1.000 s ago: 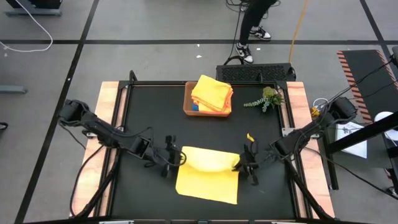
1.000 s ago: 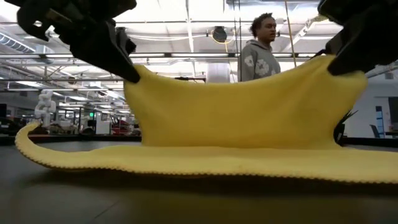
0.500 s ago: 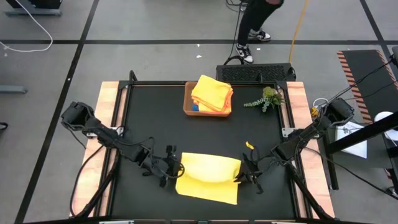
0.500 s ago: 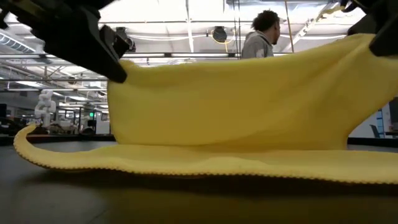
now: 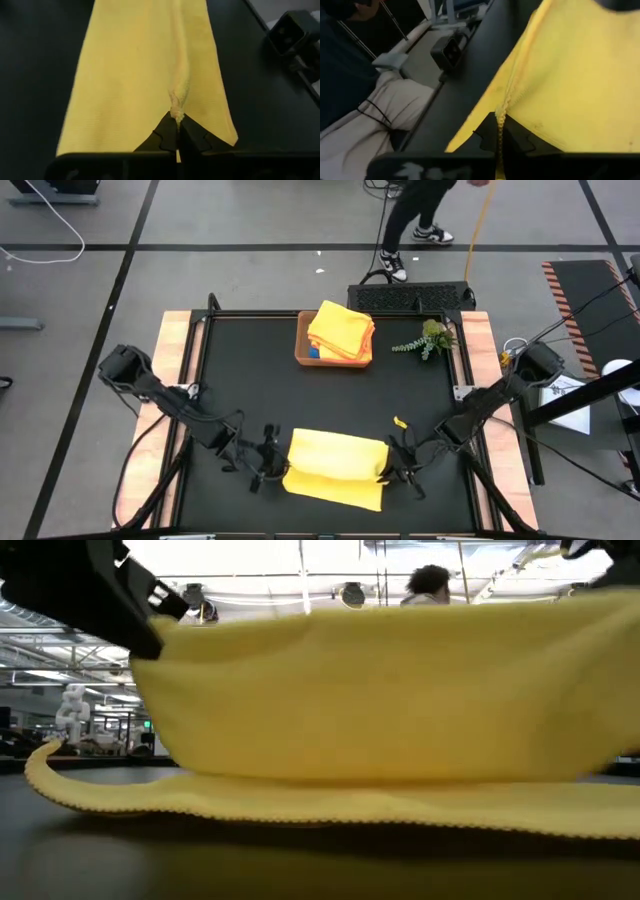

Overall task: Fold microfiber towels
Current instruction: Fold the yellow microfiber towel

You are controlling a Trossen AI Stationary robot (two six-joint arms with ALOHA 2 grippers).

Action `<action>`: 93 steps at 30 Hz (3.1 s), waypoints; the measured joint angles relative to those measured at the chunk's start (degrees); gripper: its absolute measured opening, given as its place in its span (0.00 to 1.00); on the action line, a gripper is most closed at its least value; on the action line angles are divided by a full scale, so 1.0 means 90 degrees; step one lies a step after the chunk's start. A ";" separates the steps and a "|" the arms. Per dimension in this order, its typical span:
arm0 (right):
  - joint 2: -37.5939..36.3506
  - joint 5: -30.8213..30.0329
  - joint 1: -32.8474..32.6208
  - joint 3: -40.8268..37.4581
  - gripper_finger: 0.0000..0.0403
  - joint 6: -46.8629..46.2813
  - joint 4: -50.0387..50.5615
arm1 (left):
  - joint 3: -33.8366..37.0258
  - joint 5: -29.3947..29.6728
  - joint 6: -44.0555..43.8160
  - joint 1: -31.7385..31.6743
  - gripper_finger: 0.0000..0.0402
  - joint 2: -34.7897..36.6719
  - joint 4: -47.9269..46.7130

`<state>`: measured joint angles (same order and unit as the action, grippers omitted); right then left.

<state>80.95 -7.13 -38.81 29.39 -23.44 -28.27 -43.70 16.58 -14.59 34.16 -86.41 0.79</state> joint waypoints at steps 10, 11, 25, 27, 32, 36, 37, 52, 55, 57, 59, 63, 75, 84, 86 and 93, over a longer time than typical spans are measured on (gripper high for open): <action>0.0801 0.0667 0.0004 -0.0002 0.13 -0.0374 -0.0894 | -0.0005 -0.0625 -0.0466 -0.0006 0.14 -0.0349 0.0575; 0.0801 0.0682 -0.0008 -0.0002 0.16 -0.0423 -0.0905 | -0.0005 -0.0718 -0.0489 -0.0004 0.16 -0.0381 0.0619; 0.0799 0.1317 -0.0078 0.0000 0.41 -0.0852 -0.0830 | 0.0000 -0.1028 -0.0726 -0.0093 0.25 -0.0393 0.0758; 0.0799 0.1323 -0.0078 -0.0002 0.41 -0.0933 -0.0824 | 0.0000 -0.1013 -0.0701 -0.0160 0.25 -0.0393 0.0754; 0.0787 0.1439 -0.0076 0.0000 0.41 -0.1081 -0.0575 | 0.0000 -0.1008 -0.0647 -0.0361 0.25 -0.0393 0.0749; 0.0682 0.0865 0.0012 0.0000 0.41 -0.1102 -0.0080 | 0.0000 -0.0740 -0.0508 -0.0533 0.25 -0.0393 0.0750; 0.0647 0.0582 0.0038 -0.0002 0.41 -0.1067 0.0093 | 0.0000 -0.0671 -0.0483 -0.0570 0.25 -0.0393 0.0751; -0.0322 -0.0376 0.1094 -0.0140 0.41 -0.0938 0.1212 | 0.0000 -0.0756 0.0648 -0.1292 0.25 -0.0391 0.1725; -0.0632 -0.0375 0.1261 -0.0515 0.41 -0.1256 0.1169 | 0.0000 -0.0950 0.0877 -0.1427 0.25 -0.0458 0.2028; -0.0787 -0.0375 0.1356 -0.0881 0.41 -0.1524 0.0971 | 0.0004 -0.1032 0.1017 -0.1500 0.25 -0.0478 0.2050; -0.0879 -0.0373 0.1436 -0.1300 0.41 -0.1822 0.0480 | -0.0002 -0.1058 0.1080 -0.1609 0.25 -0.0590 0.2229; -0.0909 -0.0362 0.1491 -0.2044 0.41 -0.2217 -0.0842 | 0.0022 -0.1239 0.1210 -0.1821 0.25 -0.0794 0.2409; -0.0390 -0.0348 0.1481 -0.2209 0.41 -0.2524 -0.1201 | -0.0210 -0.2495 0.1275 -0.2577 0.25 -0.1825 0.3277; 0.0376 0.0056 0.1424 -0.1928 0.39 -0.2414 -0.1267 | -0.0472 -0.2629 0.1247 -0.2625 0.25 -0.2131 0.3336; 0.0415 0.0038 0.1405 -0.1915 0.36 -0.2396 -0.1269 | -0.0523 -0.2675 0.1249 -0.2622 0.25 -0.2145 0.3451; -0.0098 0.0101 0.1431 -0.1935 0.10 -0.1926 -0.1087 | -0.0512 -0.2698 0.1224 -0.2629 0.25 -0.2154 0.3523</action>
<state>80.06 -6.22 -25.93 11.97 -40.78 -38.06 -48.31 -7.70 -3.57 10.50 -105.80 32.50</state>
